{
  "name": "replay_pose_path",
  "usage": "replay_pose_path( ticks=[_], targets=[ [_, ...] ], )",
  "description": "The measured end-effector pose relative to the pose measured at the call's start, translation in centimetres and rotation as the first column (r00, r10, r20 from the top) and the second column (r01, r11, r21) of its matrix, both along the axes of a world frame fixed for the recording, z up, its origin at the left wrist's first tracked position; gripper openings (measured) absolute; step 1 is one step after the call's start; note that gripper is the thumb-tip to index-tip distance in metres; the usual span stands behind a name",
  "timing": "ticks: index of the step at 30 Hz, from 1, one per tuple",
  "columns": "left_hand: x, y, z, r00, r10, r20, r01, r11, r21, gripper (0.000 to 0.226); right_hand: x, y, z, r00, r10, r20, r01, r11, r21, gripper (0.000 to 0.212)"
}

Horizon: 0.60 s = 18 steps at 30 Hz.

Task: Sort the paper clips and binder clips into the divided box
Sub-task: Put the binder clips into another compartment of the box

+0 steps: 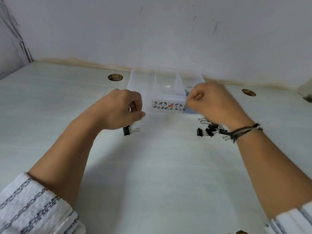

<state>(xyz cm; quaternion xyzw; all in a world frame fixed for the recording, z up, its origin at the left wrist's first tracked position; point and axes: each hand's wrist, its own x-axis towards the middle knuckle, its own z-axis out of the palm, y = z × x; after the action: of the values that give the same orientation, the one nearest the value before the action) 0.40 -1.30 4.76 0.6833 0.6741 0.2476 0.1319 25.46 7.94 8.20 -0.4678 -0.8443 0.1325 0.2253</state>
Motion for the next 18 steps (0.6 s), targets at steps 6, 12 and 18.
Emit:
replay_pose_path(
  ticks=[6, 12, 18],
  targets=[
    [-0.5, -1.5, 0.8, 0.976, -0.088, -0.200, 0.014, 0.939, -0.344, 0.032, 1.1, 5.5, 0.6, 0.973, -0.201, -0.111, 0.208, 0.977, 0.055, 0.021],
    [-0.7, -1.6, 0.4, 0.965, -0.097, -0.246, -0.008, 0.919, -0.393, 0.029, 3.4, 1.9, -0.1, 0.994, -0.051, 0.101, 0.052, 0.999, -0.011, 0.009],
    [-0.2, -0.8, -0.1, 0.939, -0.111, -0.324, -0.005, 0.942, -0.334, 0.010, 4.2, 1.8, -1.3, 0.862, 0.136, 0.488, 0.006, 0.960, -0.278, 0.029]
  ],
)
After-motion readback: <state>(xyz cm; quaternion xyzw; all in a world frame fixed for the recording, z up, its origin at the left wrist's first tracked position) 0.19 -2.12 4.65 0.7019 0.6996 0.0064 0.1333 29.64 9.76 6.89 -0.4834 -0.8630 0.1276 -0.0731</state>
